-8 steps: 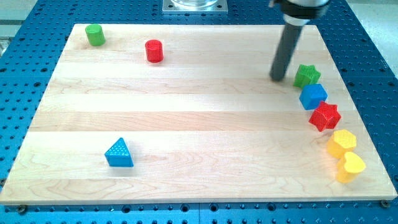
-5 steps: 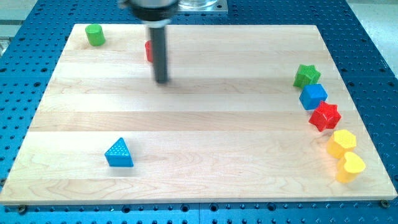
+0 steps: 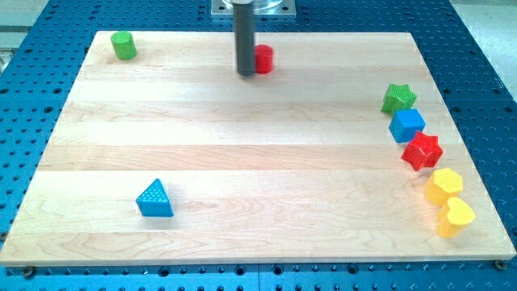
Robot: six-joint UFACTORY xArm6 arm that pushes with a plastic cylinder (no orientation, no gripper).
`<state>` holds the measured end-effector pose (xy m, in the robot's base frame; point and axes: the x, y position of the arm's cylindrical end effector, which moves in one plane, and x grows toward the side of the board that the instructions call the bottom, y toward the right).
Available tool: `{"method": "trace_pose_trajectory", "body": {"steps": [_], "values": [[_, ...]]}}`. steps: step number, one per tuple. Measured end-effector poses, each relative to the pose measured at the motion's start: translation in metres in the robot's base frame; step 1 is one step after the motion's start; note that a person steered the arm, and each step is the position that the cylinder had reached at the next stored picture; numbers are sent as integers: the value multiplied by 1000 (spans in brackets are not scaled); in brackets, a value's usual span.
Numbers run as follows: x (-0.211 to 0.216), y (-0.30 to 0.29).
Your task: Push the red circle above the green star
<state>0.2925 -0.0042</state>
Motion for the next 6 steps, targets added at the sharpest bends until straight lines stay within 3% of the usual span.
{"method": "trace_pose_trajectory", "body": {"steps": [1, 2, 4, 6], "values": [[-15, -45], [-34, -2], [-28, 152], [-36, 76]]}}
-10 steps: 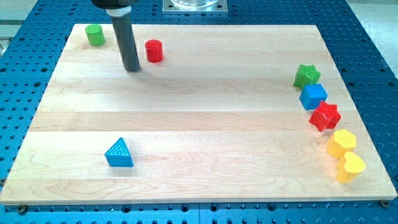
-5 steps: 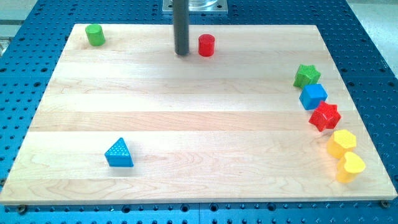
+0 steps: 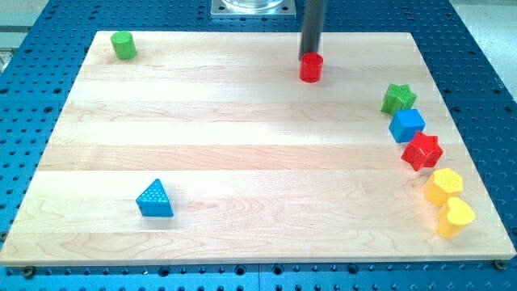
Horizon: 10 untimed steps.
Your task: Push the red circle above the green star
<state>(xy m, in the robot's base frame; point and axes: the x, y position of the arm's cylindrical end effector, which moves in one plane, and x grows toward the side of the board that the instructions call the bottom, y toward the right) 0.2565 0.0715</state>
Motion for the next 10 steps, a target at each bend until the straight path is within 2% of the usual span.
{"method": "trace_pose_trajectory", "body": {"steps": [1, 2, 3, 4, 5, 6, 10], "values": [[7, -29], [41, 35], [57, 87], [55, 56], [80, 46], [98, 66], [96, 133]]}}
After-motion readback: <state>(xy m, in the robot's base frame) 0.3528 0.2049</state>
